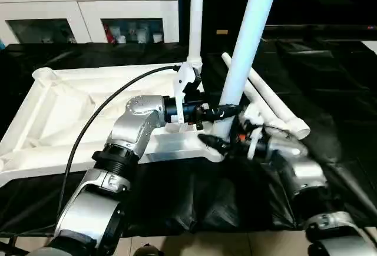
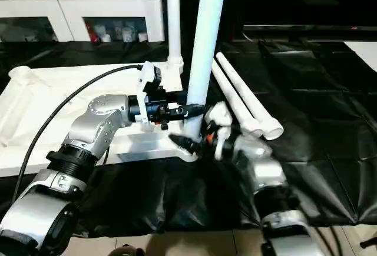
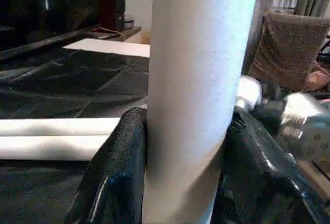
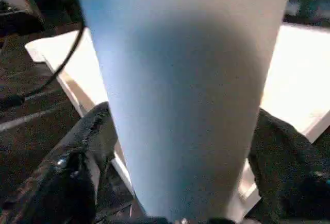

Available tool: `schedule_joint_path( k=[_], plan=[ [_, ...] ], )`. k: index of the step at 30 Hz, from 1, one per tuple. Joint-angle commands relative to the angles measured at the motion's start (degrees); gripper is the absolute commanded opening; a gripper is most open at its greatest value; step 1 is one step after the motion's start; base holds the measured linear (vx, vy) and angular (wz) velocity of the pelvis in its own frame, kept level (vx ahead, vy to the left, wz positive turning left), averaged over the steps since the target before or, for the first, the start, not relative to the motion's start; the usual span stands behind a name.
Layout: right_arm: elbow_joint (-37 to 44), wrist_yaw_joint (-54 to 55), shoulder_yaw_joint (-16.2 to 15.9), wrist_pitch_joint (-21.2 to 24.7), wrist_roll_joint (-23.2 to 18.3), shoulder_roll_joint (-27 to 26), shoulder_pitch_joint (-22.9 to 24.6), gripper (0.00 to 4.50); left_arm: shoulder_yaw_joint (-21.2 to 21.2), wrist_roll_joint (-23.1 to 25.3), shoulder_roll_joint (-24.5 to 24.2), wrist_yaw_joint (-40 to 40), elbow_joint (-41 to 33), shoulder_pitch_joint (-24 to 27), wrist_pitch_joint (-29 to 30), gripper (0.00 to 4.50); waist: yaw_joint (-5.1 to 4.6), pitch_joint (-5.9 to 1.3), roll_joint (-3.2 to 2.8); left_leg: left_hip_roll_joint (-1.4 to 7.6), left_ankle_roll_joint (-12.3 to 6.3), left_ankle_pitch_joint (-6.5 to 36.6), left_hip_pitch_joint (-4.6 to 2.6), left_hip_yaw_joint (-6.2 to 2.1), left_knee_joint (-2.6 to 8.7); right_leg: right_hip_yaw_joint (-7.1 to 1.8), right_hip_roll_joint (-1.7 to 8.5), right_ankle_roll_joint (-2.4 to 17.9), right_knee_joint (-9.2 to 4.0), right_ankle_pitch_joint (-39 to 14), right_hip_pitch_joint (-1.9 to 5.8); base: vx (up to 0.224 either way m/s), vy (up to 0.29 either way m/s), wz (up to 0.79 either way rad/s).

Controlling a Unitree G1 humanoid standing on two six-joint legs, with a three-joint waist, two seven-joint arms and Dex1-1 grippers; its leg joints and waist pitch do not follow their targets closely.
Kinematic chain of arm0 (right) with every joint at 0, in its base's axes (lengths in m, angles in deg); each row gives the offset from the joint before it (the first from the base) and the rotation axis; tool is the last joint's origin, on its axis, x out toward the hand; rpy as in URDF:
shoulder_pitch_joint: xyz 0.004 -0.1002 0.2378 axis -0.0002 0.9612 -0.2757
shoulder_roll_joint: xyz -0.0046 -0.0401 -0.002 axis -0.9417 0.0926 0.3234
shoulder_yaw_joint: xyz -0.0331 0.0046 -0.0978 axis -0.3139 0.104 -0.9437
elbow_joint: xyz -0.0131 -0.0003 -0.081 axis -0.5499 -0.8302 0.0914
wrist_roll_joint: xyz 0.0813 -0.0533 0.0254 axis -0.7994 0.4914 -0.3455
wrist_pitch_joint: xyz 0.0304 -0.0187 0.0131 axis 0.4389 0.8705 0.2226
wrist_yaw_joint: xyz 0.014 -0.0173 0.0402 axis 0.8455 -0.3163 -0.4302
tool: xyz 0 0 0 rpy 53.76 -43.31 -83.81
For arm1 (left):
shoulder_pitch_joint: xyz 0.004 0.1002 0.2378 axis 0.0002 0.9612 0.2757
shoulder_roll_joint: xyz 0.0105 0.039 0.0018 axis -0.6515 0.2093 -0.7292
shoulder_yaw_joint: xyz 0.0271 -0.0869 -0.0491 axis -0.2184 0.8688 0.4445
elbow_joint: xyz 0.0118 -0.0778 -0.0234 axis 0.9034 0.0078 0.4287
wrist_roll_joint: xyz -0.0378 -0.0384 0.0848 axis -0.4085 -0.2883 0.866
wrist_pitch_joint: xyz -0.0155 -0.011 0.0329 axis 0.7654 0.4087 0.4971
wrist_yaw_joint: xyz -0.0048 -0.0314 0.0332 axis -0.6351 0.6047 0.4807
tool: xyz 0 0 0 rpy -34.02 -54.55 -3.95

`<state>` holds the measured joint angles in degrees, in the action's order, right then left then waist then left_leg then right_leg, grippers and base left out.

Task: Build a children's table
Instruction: Insert table leg to table base

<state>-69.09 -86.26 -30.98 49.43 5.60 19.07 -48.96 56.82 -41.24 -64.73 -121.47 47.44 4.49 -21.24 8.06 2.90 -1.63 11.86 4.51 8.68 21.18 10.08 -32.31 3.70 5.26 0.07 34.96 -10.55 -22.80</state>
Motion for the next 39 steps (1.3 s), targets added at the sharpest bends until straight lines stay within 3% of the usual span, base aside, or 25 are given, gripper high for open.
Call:
schedule_joint_path(
  k=[1, 8, 16, 23, 39],
  plan=[
    [1.65, -0.69, -0.59, 1.73, -0.28, 0.59, -0.72, 4.08, -1.56, 3.31, -0.59, 1.77, 2.51, 0.89, 1.05, 1.93, -0.07, -3.44, 0.23, 1.05, -1.21, 18.7, -0.62, -0.13, 3.76, -1.98, 2.6, 10.18, -5.34, -18.64, 2.49, 0.0, 0.0, 0.0],
    [3.61, -2.33, -3.34, 5.51, 1.79, 3.41, 0.23, 4.08, -2.03, 3.59, -0.68, 1.8, 2.7, 1.14, 0.6, 1.93, -0.1, -3.34, 0.35, 1.03, -1.08, 18.67, -0.54, -0.19, 3.8, -1.94, 2.57, 9.89, -5.42, -19.53, 2.49, 0.0, 0.0, 0.0],
    [3.41, -0.99, -4.02, 5.99, 2.78, 3.74, 0.22, 4.08, -2.22, 3.76, -0.71, 1.8, 3.18, 0.95, 0.3, 1.91, -0.17, -3.33, 0.31, 1.03, -0.77, 19.33, -0.63, -0.19, 3.8, -1.95, 2.66, 9.77, -5.54, -20.34, 2.34, 0.0, 0.0, 0.0],
    [2.73, 0.6, -3.99, 6.11, 2.99, 3.36, -0.3, 3.28, -2.46, 3.87, -1.01, 1.44, 2.94, 1.16, 0.44, 1.91, -0.17, -3.32, 0.37, 1.03, -0.64, 19.35, -0.59, -0.2, 3.83, -1.98, 2.7, 9.68, -5.55, -20.48, 2.34, 0.0, 0.0, 0.0],
    [-1.96, 0.76, -5.25, 4.03, 4.61, 2.97, -2.99, 2.12, -3.12, 4.1, -1.15, 0.98, 2.66, 1.37, 0.83, 1.91, -0.43, -3.19, 0.21, 1.04, -0.27, 21.24, -0.76, -0.26, 3.94, -1.95, 2.7, 9.56, -5.71, -22.05, 2.18, 0.0, 0.0, 0.0]
  ],
)
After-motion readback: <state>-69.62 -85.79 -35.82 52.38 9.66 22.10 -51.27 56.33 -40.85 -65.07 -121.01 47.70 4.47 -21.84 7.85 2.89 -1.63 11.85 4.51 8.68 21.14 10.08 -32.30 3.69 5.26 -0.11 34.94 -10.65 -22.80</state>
